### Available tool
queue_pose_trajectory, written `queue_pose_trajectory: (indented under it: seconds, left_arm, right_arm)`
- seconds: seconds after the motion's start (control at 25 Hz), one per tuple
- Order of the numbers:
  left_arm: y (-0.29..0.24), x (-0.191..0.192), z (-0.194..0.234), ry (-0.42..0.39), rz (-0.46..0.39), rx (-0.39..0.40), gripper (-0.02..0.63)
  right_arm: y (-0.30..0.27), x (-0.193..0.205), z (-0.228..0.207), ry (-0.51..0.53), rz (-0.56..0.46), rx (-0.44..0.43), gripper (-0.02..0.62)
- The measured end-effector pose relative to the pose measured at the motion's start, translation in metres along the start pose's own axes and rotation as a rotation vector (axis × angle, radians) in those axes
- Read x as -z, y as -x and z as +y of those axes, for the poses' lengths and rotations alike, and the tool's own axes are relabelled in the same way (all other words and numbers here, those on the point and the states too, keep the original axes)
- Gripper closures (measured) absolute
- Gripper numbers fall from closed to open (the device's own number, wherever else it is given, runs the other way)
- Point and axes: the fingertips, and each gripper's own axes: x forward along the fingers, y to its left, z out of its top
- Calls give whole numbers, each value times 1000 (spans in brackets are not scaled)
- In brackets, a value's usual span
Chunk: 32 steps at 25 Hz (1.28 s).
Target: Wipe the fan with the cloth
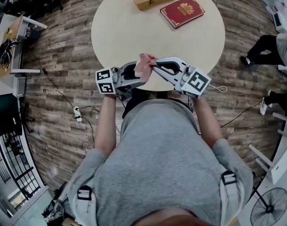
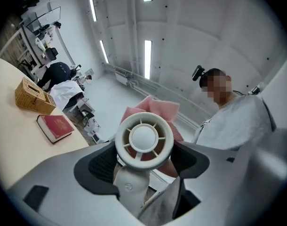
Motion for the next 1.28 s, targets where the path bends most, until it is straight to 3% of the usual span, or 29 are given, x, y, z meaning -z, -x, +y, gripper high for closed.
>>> queue_pose_trajectory:
  seconds: [0.16,0.44,0.76,1.08,1.28]
  left_arm:
    - [-2,-26,-8,16,-120,77,238]
    - [17,-48,-4,43,-218,110,238]
    - [42,-61,7,73,-195,126,238]
    - [63,-76,16,117,-148,199,238]
    - [86,-101,24,161,-214,257,238]
  right_arm:
    - [-9,5,-6,52,26,56,566]
    - [-31,-1,11,-17,40,51,566]
    - [-66,-28,15,-48,-28,50,566]
    - [-100,-38,-16,-6,-39,185,566]
    - [-122,-27,-32,25,13,273,566]
